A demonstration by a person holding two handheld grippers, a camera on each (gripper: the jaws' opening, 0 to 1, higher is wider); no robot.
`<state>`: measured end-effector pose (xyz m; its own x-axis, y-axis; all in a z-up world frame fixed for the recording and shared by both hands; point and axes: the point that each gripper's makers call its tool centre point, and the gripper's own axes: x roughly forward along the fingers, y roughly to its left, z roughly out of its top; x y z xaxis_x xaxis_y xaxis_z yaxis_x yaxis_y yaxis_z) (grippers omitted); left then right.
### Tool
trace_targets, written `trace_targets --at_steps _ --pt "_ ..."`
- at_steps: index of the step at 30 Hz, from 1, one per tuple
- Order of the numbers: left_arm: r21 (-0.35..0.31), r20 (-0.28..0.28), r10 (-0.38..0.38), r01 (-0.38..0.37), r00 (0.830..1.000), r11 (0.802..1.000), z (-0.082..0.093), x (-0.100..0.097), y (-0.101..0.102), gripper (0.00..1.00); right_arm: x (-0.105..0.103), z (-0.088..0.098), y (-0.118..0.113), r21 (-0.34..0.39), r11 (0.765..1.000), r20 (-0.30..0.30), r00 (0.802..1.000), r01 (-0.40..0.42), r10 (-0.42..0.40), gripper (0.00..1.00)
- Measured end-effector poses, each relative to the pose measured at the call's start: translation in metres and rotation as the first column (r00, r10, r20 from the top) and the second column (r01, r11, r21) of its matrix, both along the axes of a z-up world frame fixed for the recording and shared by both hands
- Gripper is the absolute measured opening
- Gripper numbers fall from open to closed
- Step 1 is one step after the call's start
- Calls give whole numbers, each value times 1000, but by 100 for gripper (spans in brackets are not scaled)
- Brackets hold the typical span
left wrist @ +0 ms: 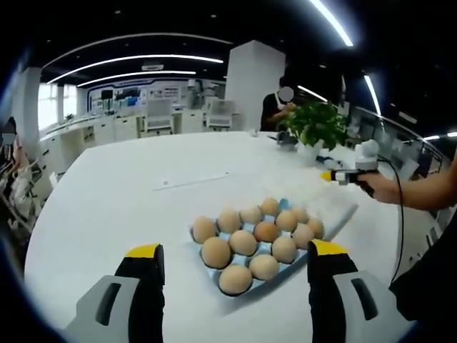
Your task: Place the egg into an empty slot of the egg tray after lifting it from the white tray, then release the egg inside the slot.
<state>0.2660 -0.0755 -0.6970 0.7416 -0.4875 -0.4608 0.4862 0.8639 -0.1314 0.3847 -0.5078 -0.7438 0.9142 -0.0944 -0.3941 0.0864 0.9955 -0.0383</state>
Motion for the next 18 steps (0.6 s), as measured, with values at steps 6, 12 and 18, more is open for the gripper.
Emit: trace_targets --at_steps 6,12,18 --pt "9 -6 7 -7 1000 1000 -1 -1 2 82 7 -13 -40 -14 996 -22 996 85 -85 25" --pt "21 -8 5 -5 1000 1000 0 0 2 82 13 -29 -49 -39 996 -64 994 81 -83 26" --pt "28 -18 -9 9 1000 1000 -3 0 -1 82 18 -30 -43 -33 998 -63 996 60 -62 26"
